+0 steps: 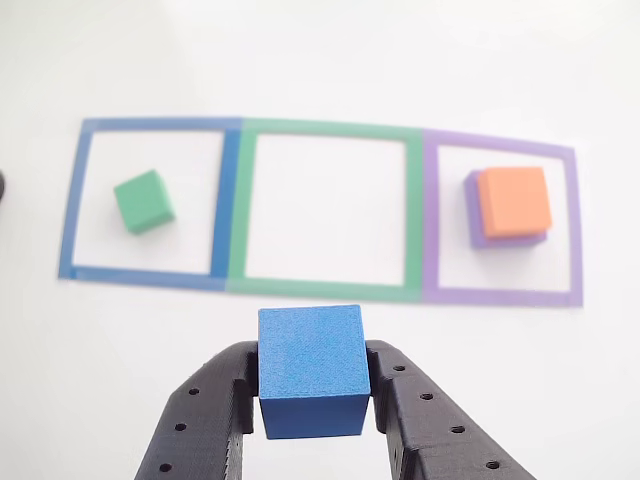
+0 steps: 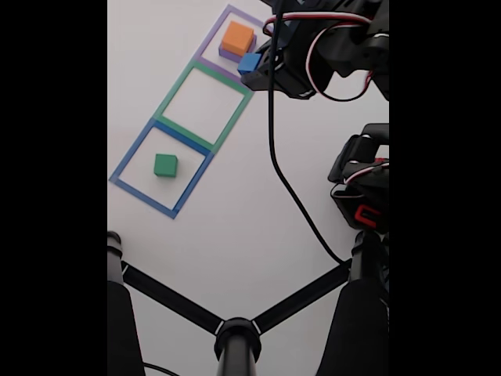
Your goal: Tower of hanoi
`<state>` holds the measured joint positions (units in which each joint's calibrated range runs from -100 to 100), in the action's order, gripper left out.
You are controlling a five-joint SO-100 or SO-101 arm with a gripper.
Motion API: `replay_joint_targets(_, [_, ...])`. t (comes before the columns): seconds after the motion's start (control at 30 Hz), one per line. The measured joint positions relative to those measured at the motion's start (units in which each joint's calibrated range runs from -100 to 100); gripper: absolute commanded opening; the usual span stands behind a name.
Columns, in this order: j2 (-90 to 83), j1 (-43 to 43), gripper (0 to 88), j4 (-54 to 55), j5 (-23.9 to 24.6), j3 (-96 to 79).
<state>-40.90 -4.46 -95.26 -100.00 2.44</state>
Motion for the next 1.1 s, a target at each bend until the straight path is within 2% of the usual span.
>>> replay_joint_targets(0.13, [-0.76,-3.11,2.6,-3.21,0.0,2.96])
replay_joint_targets(0.33, [-1.77,-6.55,2.5,-3.37,2.17,3.66])
replay_joint_targets(0.47, [-3.63,-9.41,2.5,-3.37,1.97,3.66])
replay_joint_targets(0.57, [-5.4,-11.13,2.4,-3.37,4.33,3.66])
replay_joint_targets(0.77, [-6.33,-13.92,2.6,-3.21,3.35,-1.48])
replay_joint_targets(0.8, [-6.59,-13.92,2.6,-1.52,0.79,-3.66])
replay_joint_targets(0.93, [-8.61,-13.84,2.4,8.67,0.59,-16.62])
replay_joint_targets(1.1, [-9.37,-12.85,2.6,28.09,0.59,-37.77])
